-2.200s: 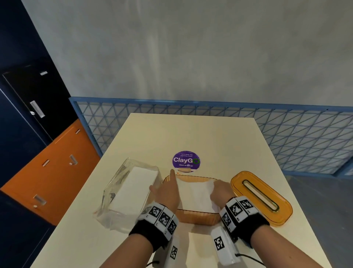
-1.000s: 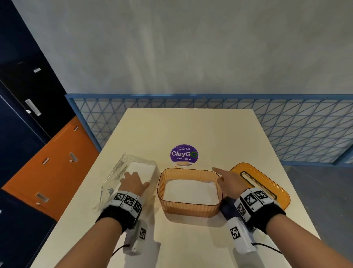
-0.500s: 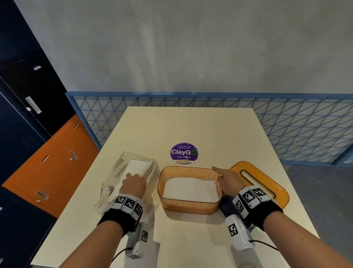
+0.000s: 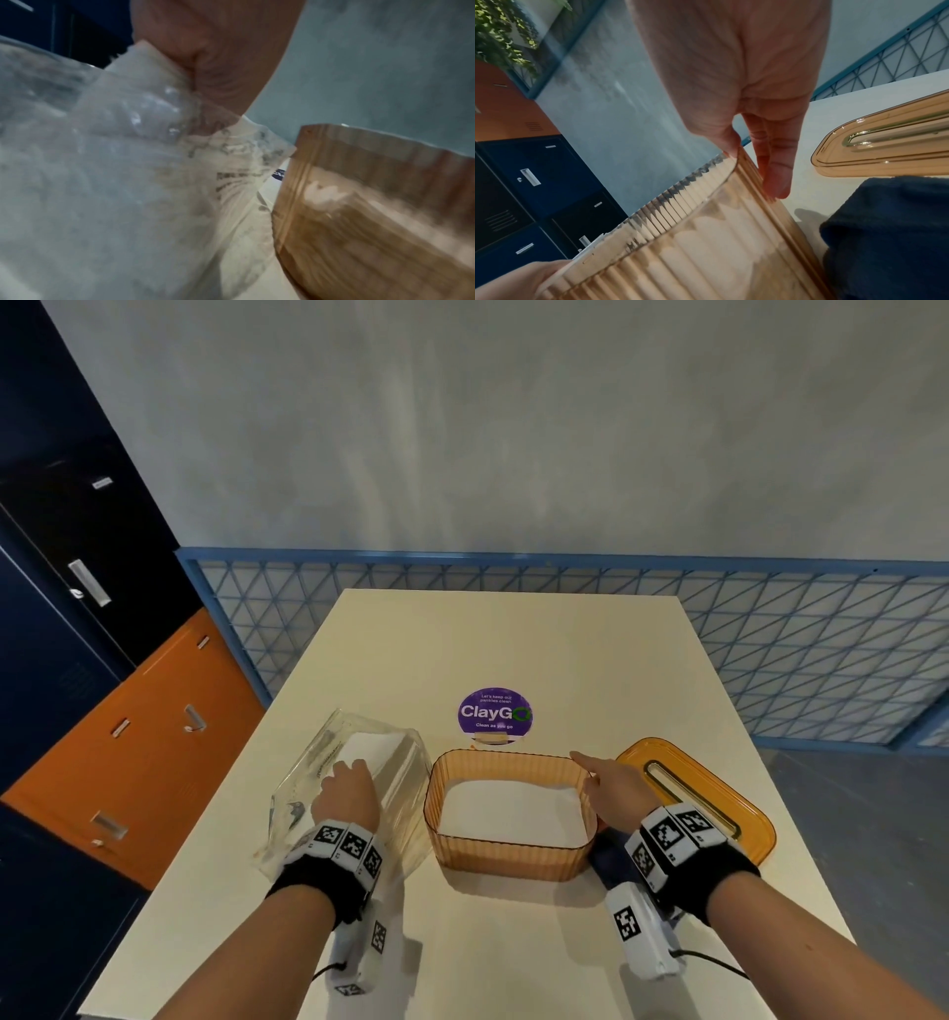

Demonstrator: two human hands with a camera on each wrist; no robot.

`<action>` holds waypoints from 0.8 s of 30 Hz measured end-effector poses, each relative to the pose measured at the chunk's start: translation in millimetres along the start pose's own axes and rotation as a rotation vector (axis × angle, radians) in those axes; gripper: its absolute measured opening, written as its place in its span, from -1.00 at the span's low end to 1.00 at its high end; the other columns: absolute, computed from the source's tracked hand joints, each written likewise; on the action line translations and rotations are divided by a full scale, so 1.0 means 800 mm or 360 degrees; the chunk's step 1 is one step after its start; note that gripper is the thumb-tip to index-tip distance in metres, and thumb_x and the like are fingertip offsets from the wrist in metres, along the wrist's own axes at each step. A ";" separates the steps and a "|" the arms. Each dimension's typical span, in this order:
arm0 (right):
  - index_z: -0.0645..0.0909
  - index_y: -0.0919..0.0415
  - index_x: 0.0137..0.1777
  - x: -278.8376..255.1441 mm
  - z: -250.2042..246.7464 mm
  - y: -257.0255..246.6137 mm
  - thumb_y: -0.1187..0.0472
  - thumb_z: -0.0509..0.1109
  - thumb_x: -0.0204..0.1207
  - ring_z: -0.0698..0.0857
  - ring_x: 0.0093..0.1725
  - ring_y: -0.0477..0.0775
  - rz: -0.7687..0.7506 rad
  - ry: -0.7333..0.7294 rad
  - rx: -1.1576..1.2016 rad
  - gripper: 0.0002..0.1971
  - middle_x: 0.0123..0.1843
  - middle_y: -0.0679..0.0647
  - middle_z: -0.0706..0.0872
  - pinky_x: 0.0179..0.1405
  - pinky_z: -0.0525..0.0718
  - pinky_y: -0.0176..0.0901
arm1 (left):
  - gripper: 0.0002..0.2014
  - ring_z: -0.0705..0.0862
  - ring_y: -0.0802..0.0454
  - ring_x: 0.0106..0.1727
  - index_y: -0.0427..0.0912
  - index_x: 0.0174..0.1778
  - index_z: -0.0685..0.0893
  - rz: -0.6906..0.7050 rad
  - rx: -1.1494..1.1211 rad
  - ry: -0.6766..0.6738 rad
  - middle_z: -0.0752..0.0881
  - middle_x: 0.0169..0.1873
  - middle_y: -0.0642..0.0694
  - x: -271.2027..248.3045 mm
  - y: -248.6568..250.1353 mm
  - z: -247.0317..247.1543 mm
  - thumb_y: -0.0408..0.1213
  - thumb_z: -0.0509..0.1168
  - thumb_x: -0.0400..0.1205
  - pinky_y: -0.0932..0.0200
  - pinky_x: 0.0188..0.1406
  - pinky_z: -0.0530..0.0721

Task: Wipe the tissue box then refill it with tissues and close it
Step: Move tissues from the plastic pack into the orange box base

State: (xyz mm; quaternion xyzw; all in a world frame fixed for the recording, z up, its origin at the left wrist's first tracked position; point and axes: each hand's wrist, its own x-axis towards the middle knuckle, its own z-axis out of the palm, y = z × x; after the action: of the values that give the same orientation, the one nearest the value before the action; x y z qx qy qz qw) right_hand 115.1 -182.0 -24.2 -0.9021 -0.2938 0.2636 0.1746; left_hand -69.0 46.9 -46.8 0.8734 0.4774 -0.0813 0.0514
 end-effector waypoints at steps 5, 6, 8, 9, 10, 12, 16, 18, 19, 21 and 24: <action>0.28 0.08 0.58 -0.001 -0.013 -0.004 0.24 0.07 0.70 0.52 0.43 0.20 -0.0017 -0.0011 0.0026 -0.55 0.49 0.22 0.51 0.41 0.44 -0.12 | -0.78 0.71 -0.20 0.08 -0.26 0.12 0.62 0.0038 -0.0252 0.0295 0.73 0.05 -0.23 -0.007 -0.012 -0.041 -0.42 0.11 0.66 0.02 -0.03 0.65; 0.34 0.09 0.55 -0.003 -0.019 -0.009 0.21 0.09 0.70 0.53 0.40 0.19 -0.0059 0.0070 0.0020 -0.58 0.46 0.23 0.53 0.38 0.44 -0.12 | -0.79 0.71 -0.22 0.03 -0.26 0.10 0.64 0.0071 -0.0330 0.0409 0.74 0.00 -0.23 -0.012 -0.011 -0.052 -0.41 0.14 0.65 0.01 -0.09 0.65; 0.47 0.13 0.46 -0.008 -0.033 -0.026 0.14 0.12 0.69 0.60 0.26 0.16 -0.0155 0.0276 0.0129 -0.63 0.33 0.22 0.62 0.24 0.50 -0.13 | -0.81 0.69 -0.23 -0.06 -0.23 0.07 0.65 0.0167 -0.0459 0.0642 0.73 -0.07 -0.20 -0.027 -0.006 -0.073 -0.40 0.18 0.61 0.04 -0.25 0.59; 0.53 0.17 0.40 -0.010 -0.039 -0.038 0.10 0.12 0.69 0.64 0.15 0.13 -0.0195 0.0309 0.0267 -0.64 0.25 0.19 0.66 0.13 0.53 -0.13 | -0.80 0.68 -0.22 -0.09 -0.21 0.07 0.66 0.0234 -0.0522 0.0757 0.72 -0.09 -0.18 -0.035 0.000 -0.083 -0.40 0.20 0.60 0.06 -0.31 0.55; 0.57 0.22 0.34 -0.013 -0.045 -0.053 0.05 0.10 0.69 0.66 0.03 0.11 -0.0210 0.0259 0.0472 -0.62 0.17 0.18 0.70 0.01 0.56 -0.12 | -0.79 0.68 -0.21 -0.10 -0.19 0.09 0.67 0.0307 -0.0592 0.0856 0.71 -0.09 -0.16 -0.044 0.007 -0.091 -0.41 0.22 0.59 0.06 -0.34 0.54; 0.58 0.28 0.27 -0.020 -0.057 -0.084 -0.10 0.03 0.68 0.70 -0.16 0.11 -0.0150 -0.0001 0.0988 -0.50 0.02 0.18 0.73 -0.22 0.64 -0.13 | -0.75 0.70 -0.16 -0.15 -0.14 0.14 0.69 0.0490 -0.0703 0.0982 0.73 -0.07 -0.11 -0.059 0.024 -0.099 -0.41 0.29 0.57 0.05 -0.38 0.62; 0.58 0.28 0.21 -0.031 -0.078 -0.119 -0.30 0.04 0.58 0.77 -0.05 0.30 -0.0061 -0.0480 0.1579 -0.36 0.01 0.27 0.78 -0.18 0.76 -0.01 | -0.65 0.75 -0.10 -0.24 -0.05 0.19 0.67 0.0878 -0.0682 0.0938 0.74 0.07 -0.05 -0.070 0.051 -0.080 -0.39 0.36 0.48 0.08 -0.47 0.72; 0.56 0.36 0.28 -0.033 -0.083 -0.125 -0.14 0.20 0.60 0.76 0.00 0.32 -0.0095 -0.0598 0.1575 -0.45 0.07 0.30 0.75 -0.11 0.78 0.02 | -0.59 0.76 -0.13 -0.31 -0.05 0.18 0.66 0.1001 -0.0644 0.0866 0.73 0.15 -0.09 -0.072 0.059 -0.066 -0.36 0.39 0.40 0.13 -0.54 0.67; 0.52 0.39 0.33 -0.034 -0.084 -0.127 0.01 0.26 0.61 0.76 -0.03 0.29 -0.0094 -0.0584 0.1548 -0.54 0.08 0.29 0.73 -0.12 0.79 0.01 | -0.54 0.77 -0.14 -0.32 -0.04 0.19 0.62 0.1048 -0.0616 0.0828 0.72 0.18 -0.12 -0.074 0.063 -0.058 -0.37 0.44 0.36 0.14 -0.57 0.65; 0.46 0.39 0.37 -0.033 -0.085 -0.128 0.30 0.28 0.60 0.72 -0.05 0.19 -0.0093 -0.0440 0.1400 -0.64 0.10 0.24 0.67 -0.20 0.81 -0.03 | -0.44 0.78 -0.11 -0.09 0.00 0.28 0.50 0.1121 -0.0611 0.0724 0.64 0.31 -0.13 -0.076 0.069 -0.044 -0.25 0.49 0.36 0.15 -0.42 0.70; 0.43 0.29 0.32 -0.035 -0.093 -0.128 0.43 0.23 0.56 0.64 0.04 0.25 -0.0120 -0.0175 0.1138 -0.66 0.20 0.24 0.57 -0.26 0.80 0.00 | -0.35 0.37 0.14 0.50 0.07 0.49 0.35 0.1073 -0.1037 0.0495 0.31 0.55 0.03 -0.076 0.068 -0.030 0.22 0.21 0.50 0.23 0.29 0.47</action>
State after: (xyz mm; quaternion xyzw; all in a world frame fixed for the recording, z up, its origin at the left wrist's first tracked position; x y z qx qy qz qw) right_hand 94.1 -132.8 93.4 -0.7571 -0.2249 0.3911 0.4725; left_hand -53.2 -28.5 -10.6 0.9196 0.1708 0.2246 0.2733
